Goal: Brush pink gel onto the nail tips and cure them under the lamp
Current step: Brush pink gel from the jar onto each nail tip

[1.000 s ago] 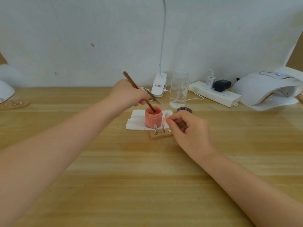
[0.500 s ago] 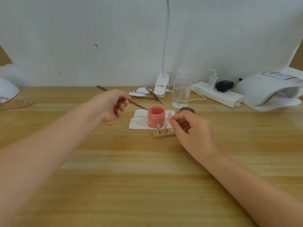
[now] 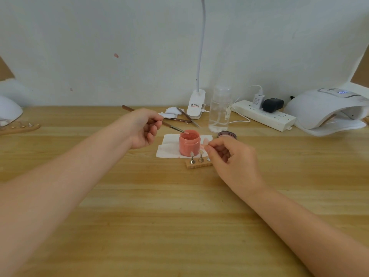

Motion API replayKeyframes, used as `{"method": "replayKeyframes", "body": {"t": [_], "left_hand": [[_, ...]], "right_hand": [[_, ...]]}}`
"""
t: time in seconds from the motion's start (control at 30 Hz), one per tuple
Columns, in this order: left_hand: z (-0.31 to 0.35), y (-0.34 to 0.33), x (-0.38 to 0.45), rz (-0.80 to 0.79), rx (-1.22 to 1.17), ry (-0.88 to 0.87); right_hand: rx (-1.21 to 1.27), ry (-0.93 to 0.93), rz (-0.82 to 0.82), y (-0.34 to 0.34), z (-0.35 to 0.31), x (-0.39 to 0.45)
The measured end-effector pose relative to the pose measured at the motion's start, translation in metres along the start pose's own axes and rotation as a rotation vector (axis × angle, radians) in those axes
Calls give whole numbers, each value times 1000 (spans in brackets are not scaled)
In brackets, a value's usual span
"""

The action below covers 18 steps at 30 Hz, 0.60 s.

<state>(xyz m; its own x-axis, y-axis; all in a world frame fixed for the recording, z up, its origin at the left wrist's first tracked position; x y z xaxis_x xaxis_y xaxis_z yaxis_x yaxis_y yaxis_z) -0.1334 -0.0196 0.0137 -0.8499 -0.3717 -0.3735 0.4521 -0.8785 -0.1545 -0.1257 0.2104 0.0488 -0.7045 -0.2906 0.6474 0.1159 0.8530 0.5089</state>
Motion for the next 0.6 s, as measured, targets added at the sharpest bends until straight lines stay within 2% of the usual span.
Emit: {"method": "replayKeyframes", "body": {"t": [0.33, 0.6], "left_hand": [[-4, 23, 2, 39, -50, 23], [-10, 10, -1, 3, -106, 42]], "right_hand": [[-12, 6, 4, -1, -1, -1], [-11, 3, 2, 0, -1, -1]]}}
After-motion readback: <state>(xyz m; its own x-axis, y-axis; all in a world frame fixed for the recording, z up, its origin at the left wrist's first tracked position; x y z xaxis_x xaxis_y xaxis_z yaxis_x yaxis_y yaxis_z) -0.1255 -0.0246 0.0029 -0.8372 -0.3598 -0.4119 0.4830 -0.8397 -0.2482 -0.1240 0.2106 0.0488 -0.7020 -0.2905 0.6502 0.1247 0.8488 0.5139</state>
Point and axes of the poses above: each hand's wrist, its own x-axis towards the middle knuckle, its own y-axis out of the back of the hand, z = x × y, the point moved 10 cm from there along x, towards the middle knuckle, and after that the axes turned 8 degrees about -x, right-handed, at the moved point
